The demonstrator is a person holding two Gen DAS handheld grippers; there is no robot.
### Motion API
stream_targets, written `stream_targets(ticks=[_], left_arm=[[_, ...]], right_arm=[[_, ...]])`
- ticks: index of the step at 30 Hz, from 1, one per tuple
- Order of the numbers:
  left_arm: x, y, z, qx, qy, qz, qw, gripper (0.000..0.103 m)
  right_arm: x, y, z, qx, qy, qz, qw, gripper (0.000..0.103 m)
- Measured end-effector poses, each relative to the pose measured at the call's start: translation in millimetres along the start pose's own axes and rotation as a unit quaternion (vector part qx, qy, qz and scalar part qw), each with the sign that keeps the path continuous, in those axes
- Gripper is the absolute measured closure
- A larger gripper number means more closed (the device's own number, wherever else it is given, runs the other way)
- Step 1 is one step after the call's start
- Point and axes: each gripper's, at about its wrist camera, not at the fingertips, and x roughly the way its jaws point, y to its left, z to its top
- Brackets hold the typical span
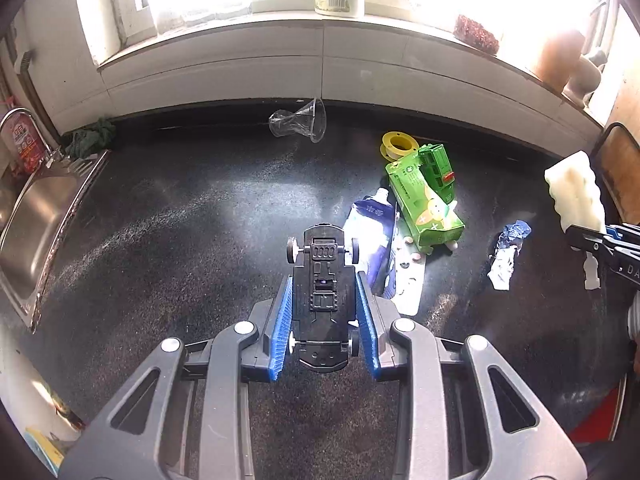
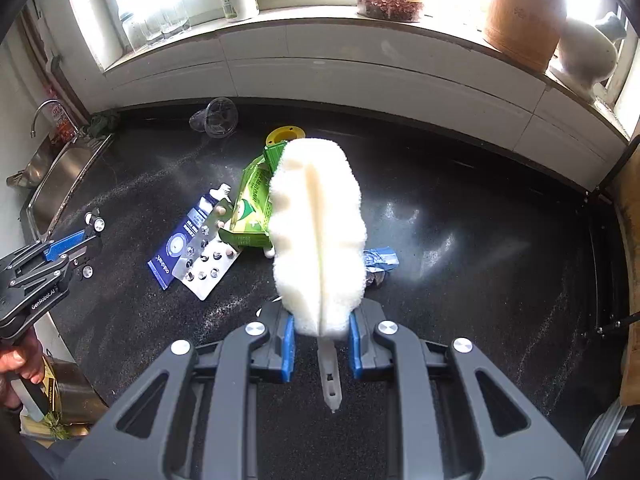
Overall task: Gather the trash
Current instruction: 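Grasp the black toy car with the left gripper while the right gripper grasps the white duster, then carry both items over the black bin and open both grippers to drop them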
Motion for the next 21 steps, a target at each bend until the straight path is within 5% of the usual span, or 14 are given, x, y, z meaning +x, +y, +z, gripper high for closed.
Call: stream_targets(ticks=[6, 12, 17, 21], left_arm=[[-28, 22, -15, -0.026, -0.02, 0.023, 0.9992, 0.073], [-61, 74, -47, -0.082, -0.029, 0.071, 0.9937, 0.073], [-89, 134, -96, -0.16, -0.022, 0.128, 0.9786, 0.073], [-116, 182, -146, -0.233, -0.015, 0.174, 0.9567, 0.073]], right_arm=[[-8, 38, 8, -0.046, -0.011, 0.026, 0.999, 0.082], [-2, 126, 19, -0.131, -0.008, 0.094, 0.987, 0.082], [0, 228, 10, -0.229, 0.004, 0.165, 0.959, 0.082], [-2, 312, -10, -0.303, 0.022, 0.222, 0.927, 0.082]])
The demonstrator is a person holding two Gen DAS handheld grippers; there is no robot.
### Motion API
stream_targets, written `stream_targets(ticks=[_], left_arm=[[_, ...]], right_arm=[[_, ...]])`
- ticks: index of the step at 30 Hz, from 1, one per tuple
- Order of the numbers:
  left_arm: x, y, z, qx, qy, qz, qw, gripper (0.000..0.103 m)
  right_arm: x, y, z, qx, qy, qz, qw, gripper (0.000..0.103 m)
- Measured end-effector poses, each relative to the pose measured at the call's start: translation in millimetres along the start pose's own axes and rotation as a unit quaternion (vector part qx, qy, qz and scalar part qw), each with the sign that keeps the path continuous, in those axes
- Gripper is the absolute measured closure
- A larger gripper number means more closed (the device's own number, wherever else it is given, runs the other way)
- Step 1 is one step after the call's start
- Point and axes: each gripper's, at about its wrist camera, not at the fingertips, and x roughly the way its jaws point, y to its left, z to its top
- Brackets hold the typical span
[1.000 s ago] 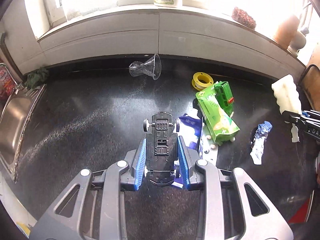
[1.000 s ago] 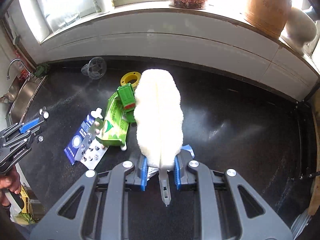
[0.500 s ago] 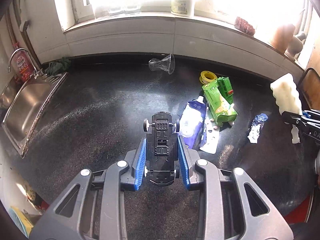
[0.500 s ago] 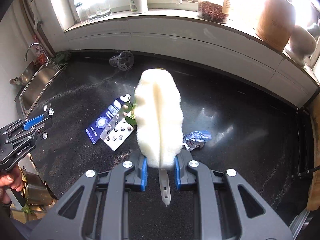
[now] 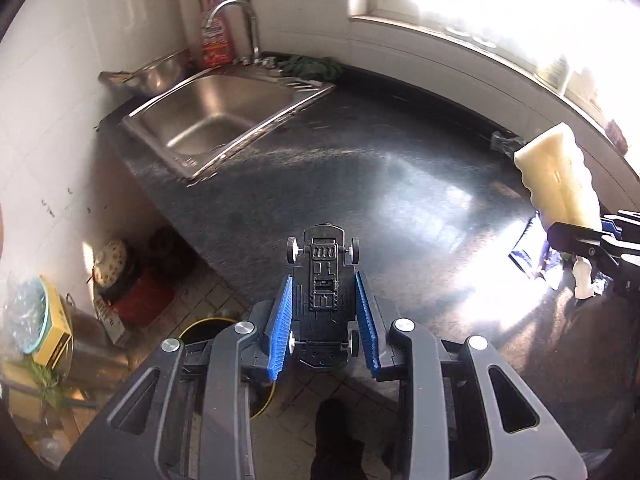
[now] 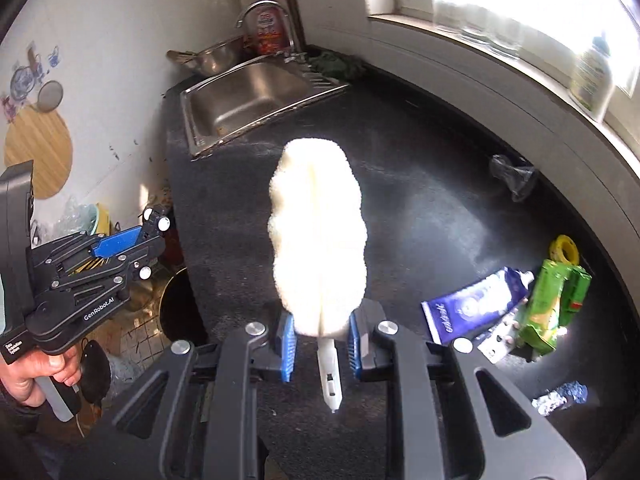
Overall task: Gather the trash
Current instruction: 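Carry both items over the black bin and open both grippers to drop them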
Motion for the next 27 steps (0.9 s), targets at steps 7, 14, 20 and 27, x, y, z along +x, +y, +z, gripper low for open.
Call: stream_targets(ticks=[7, 14, 20, 27], left_arm=[[-9, 108, -51, -0.112, 0.022, 0.076, 0.9905, 0.073], [-6, 177, -94, -0.194, 0.042, 0.107, 0.9742, 0.073], [33, 196, -116, -0.224, 0.052, 0.085, 0.9695, 0.073], [110, 218, -152, -0.247, 0.088, 0.057, 0.9633, 0.073]], right_arm=[[57, 125, 27, -0.108, 0.039, 0.097, 0.989, 0.082], [101, 210, 31, -0.169, 0.08, 0.15, 0.971, 0.082], [154, 242, 28, -0.178, 0.123, 0.16, 0.963, 0.082], [231, 270, 18, -0.185, 0.179, 0.143, 0.956, 0.082]])
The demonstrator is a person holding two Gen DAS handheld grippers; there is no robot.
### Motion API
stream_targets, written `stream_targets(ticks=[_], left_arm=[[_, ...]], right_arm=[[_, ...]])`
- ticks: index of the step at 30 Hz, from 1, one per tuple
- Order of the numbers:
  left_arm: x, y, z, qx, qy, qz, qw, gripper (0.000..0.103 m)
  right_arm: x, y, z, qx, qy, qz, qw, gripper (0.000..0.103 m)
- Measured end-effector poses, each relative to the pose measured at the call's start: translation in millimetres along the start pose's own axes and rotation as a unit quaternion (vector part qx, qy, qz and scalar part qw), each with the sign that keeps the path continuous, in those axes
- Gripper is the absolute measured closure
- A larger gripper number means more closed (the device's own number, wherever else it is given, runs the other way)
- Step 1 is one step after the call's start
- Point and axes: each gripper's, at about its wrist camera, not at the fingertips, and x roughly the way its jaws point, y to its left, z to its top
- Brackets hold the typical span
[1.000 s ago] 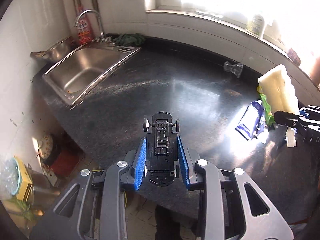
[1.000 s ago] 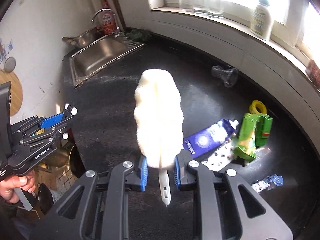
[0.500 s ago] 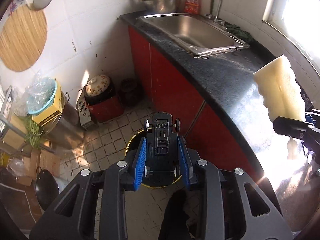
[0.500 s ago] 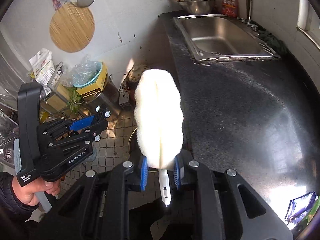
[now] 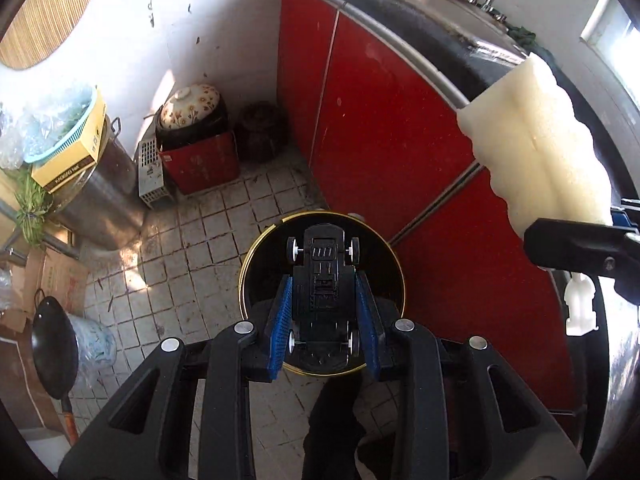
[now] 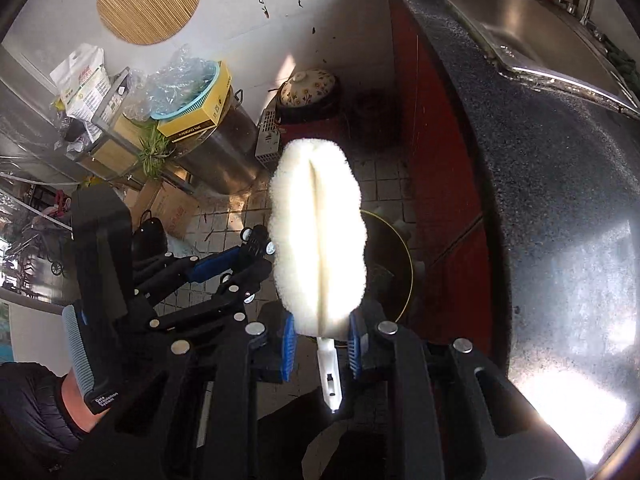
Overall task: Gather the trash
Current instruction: 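Carry both items over the black bin and open both grippers to drop them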
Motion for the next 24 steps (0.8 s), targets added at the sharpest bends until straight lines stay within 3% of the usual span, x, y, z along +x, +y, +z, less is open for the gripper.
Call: stream_targets(ticks=[5, 13, 14, 15, 16, 17, 18, 24], left_arm=[[27, 17, 2, -0.02, 0.017, -0.012, 0.9996, 0.073], [46, 23, 2, -0.02, 0.036, -0.013, 0.9991, 0.073], [47, 23, 1, -0.019, 0.038, -0.016, 0.999, 0.073], [48, 23, 0, -0.017, 0.041, -0.017, 0.9989, 0.065], [48, 23, -1, -0.015, 0.044, -0.018, 0.9988, 0.056], [48, 23, -2, -0.013, 0.044, -0.014, 0.9988, 0.039], [46, 22, -4, -0.01, 0.04, -0.002, 0.9991, 0.032], [41, 31, -7, -0.026, 0.041, -0.001, 0.9988, 0.031]], right_arm=[[34, -7, 3, 0.013, 0.029, -0.008, 0.999, 0.082], [46, -18, 10, 0.035, 0.039, -0.003, 0.999, 0.082], [46, -18, 12, 0.037, 0.039, -0.001, 0.999, 0.074], [46, -19, 13, 0.038, 0.041, -0.001, 0.998, 0.067], [46, -19, 13, 0.04, 0.04, 0.0, 0.998, 0.043], [45, -20, 14, 0.041, 0.035, 0.003, 0.999, 0.032], [44, -20, 15, 0.042, 0.033, 0.006, 0.999, 0.031], [34, -21, 17, 0.046, 0.027, 0.013, 0.998, 0.03]])
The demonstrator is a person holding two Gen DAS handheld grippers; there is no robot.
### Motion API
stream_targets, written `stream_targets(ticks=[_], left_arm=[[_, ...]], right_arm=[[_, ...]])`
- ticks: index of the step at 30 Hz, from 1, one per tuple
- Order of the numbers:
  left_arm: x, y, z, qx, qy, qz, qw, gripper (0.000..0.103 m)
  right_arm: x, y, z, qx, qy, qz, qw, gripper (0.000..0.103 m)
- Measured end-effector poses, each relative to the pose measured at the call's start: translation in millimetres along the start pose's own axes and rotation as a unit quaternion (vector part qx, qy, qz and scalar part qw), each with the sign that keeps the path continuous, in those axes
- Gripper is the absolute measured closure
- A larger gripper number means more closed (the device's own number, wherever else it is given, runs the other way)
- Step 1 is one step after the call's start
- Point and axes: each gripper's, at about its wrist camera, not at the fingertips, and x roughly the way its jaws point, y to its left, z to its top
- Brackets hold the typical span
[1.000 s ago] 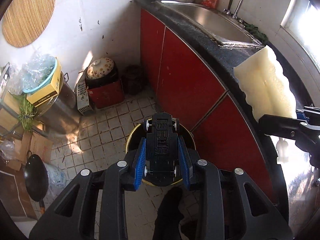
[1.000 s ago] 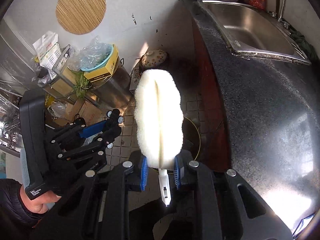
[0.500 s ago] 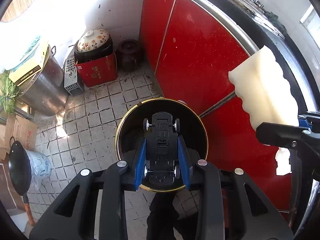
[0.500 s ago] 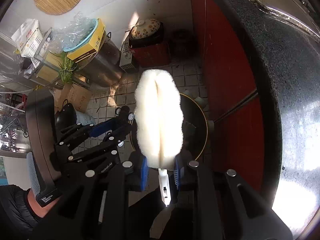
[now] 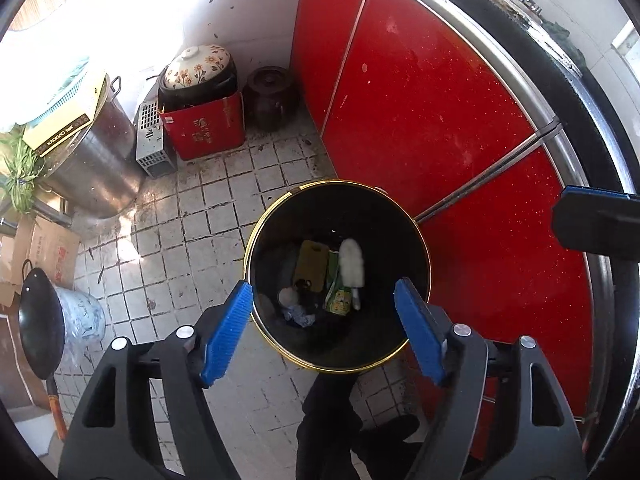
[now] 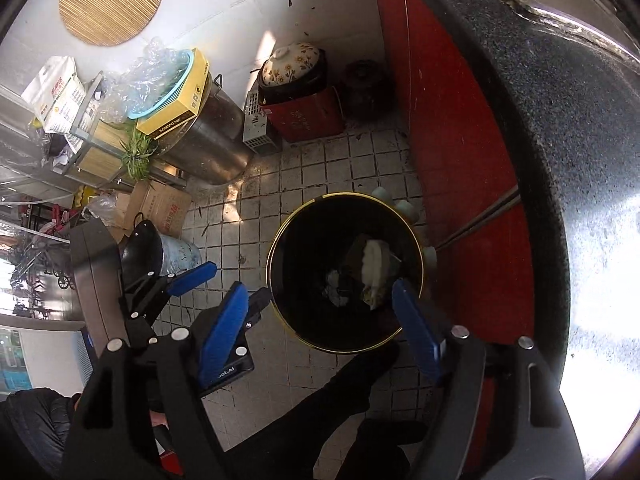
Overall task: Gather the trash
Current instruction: 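Carry both items over the black bin and open both grippers to drop them, then return both grippers to the counter toward the remaining trash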
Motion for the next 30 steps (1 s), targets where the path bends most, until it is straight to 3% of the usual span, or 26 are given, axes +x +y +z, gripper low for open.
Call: stream_targets(ticks=[8, 11, 13, 14, 17, 20, 22, 25, 30], left_arm=[[-29, -8, 0, 0.02, -0.021, 0.01, 0.9995, 0.031], [-63, -25, 7, 0.043, -0.055, 0.025, 0.9972, 0.015], [-87, -43, 11, 0.064, -0.08, 0.022, 0.9945, 0.012], [-98, -53, 14, 0.074, -0.087, 0.021, 0.9932, 0.007], [-128, -93, 21, 0.11, -0.103, -0.003, 0.9885, 0.007], [-146, -148, 28, 0.162, -0.105, -0.039, 0.9804, 0.006], [-152, -195, 27, 0.21, -0.103, -0.067, 0.97, 0.007], [-161, -269, 13, 0.291, -0.102, -0.118, 0.944, 0.007], [-185, -383, -28, 0.409, -0.102, -0.197, 0.8851, 0.007]], right_arm=[[-37, -1, -7, 0.005, -0.024, -0.003, 1.0, 0.025], [-79, -9, -20, 0.018, -0.056, -0.001, 0.998, 0.017], [-116, -21, -36, 0.032, -0.085, -0.01, 0.996, 0.016], [-136, -28, -45, 0.041, -0.1, -0.024, 0.994, 0.012], [-196, -57, -79, 0.081, -0.146, -0.075, 0.983, 0.011], [-250, -93, -123, 0.132, -0.187, -0.139, 0.963, 0.01], [-283, -119, -158, 0.173, -0.211, -0.18, 0.945, 0.01], [-323, -154, -216, 0.241, -0.235, -0.227, 0.914, 0.01], [-375, -192, -320, 0.356, -0.258, -0.289, 0.851, 0.01]])
